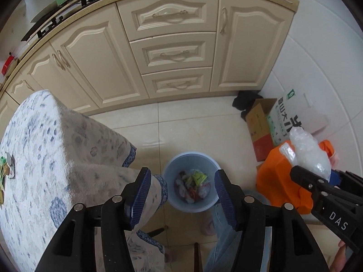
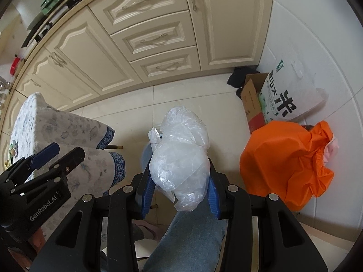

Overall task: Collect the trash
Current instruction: 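Open the left tool to drop the wrapper while the right tool releases the clear bag, then move both open tools back from the bin to the table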

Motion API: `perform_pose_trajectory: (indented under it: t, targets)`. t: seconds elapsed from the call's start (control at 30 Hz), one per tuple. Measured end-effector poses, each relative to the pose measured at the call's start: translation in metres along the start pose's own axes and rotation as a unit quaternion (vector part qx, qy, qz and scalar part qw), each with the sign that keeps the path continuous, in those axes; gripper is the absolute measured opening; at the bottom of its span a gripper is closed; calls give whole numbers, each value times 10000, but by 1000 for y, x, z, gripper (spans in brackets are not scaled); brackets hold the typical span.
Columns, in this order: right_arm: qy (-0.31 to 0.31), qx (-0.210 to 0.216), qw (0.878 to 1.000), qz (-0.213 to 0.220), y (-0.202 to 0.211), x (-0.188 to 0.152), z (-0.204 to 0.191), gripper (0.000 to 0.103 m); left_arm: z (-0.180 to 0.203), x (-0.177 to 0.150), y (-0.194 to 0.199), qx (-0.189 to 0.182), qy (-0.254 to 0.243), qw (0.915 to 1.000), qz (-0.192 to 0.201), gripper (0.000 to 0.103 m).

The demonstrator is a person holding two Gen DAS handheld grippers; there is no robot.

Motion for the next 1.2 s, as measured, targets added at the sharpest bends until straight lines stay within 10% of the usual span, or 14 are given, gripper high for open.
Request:
perform_pose_trajectory:
  t: [0.93, 1.07, 1.2]
  targets:
    - [792, 479, 9956, 153, 12, 5, -97, 42, -68, -29, 81, 202, 504, 9979, 359, 56]
    - [763, 199, 9965, 269, 18, 6, -98, 76, -71, -30, 85, 222, 554, 9976, 351, 56]
    - [719, 102, 9966, 377, 23, 9, -96, 86, -76, -30, 86, 222, 636, 9971, 355, 58]
Point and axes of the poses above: each gripper's, at about its wrist camera, not at the fingertips, and y roughly against the way its jaws point, z to its right, x to its top, the point moved 5 cm from there along -y, roughly the way its jaws point, and after that the axes turned 6 degrees about z, right-handed, at the moved point
